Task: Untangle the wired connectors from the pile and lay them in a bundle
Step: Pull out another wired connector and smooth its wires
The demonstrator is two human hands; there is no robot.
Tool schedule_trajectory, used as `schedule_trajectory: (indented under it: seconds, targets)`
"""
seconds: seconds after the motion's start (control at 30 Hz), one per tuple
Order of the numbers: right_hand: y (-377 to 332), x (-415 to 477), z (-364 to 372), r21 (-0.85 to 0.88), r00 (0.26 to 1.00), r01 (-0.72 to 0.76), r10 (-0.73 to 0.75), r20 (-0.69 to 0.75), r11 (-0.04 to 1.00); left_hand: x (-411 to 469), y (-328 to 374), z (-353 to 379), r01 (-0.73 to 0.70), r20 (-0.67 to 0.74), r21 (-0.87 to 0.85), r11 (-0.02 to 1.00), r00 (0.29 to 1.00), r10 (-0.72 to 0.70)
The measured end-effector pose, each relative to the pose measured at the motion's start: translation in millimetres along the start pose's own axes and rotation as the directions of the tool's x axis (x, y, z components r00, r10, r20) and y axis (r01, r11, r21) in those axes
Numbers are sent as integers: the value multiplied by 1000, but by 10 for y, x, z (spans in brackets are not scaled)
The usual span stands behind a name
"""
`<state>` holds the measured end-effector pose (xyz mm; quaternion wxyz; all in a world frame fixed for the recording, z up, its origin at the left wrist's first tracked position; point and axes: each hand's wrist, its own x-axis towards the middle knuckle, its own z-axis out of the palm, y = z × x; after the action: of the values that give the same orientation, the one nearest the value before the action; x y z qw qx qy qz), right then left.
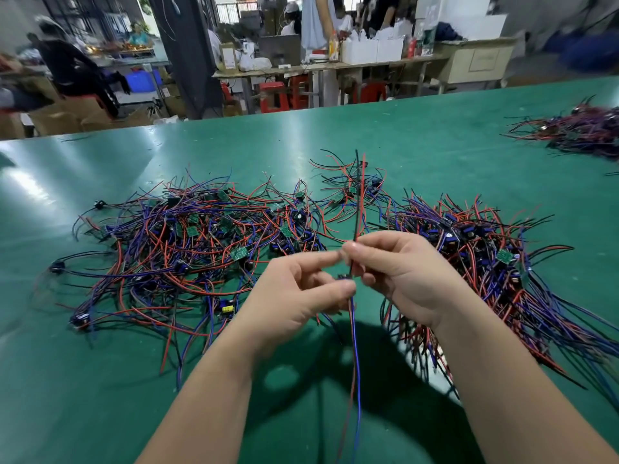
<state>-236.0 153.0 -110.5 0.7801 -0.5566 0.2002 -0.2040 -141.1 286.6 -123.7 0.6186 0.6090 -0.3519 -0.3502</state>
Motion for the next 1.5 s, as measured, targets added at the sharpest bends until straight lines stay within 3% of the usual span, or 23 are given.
schedule_trajectory:
  seconds: [0.1,0.23,0.33,0.43,0.53,0.63,0.73,0.8,0.87,0.9,0.97,1.1,1.27,1.37,1.5]
  targets:
    - [-75,34,-88,60,986,108,-100,-130,992,-35,-7,4,141,179,9,990,974,-140]
    - [-156,71,-206,126,948,226,-188,-257,966,-85,8,13,176,388,148,973,895,-221]
    - [-156,64,-234,96,933,236,-198,-302,967,-123,20,-1,205,454,213,955,845,-283]
    - [-132,58,-204,58,935,222,-196,-295,973,-155,66,-75,219,508,199,955,810,-292]
    - [-104,72,-173,71,959,168,-147,-243,983,-171,109,-151,211,589,48,976,784,-198]
    - [-76,51,-138,4,988,65,-64,-139,998,-141,128,-122,148,514,-256,955,857,6]
    - [-45,-20,-94,-136,994,-15,29,102,991,-91,144,-8,-11,246,-531,847,955,167]
    - [-40,-58,-52,-134,966,-53,84,243,990,-46,121,45,-207,-35,-472,857,976,217]
    - [-42,-57,-13,-24,958,-69,73,278,997,-5,82,76,-368,-256,-191,910,914,316]
    - [-38,-52,7,24,962,-71,62,264,997,6,78,99,-413,-291,-79,907,880,375]
    - [-10,-31,43,81,975,-78,59,215,994,9,64,132,-453,-292,8,891,851,436]
    - [3,-6,41,131,989,-47,27,148,990,17,-2,149,-420,-188,70,905,885,426]
    - [-102,-9,-47,126,997,-22,12,81,992,-27,33,154,-384,-21,-85,919,923,384]
    - [-103,-16,-80,58,997,-46,42,61,997,-6,53,146,-256,-103,-193,947,965,240]
    - [-63,-45,-33,-84,997,-31,36,63,996,22,11,172,-142,-188,-155,978,976,112]
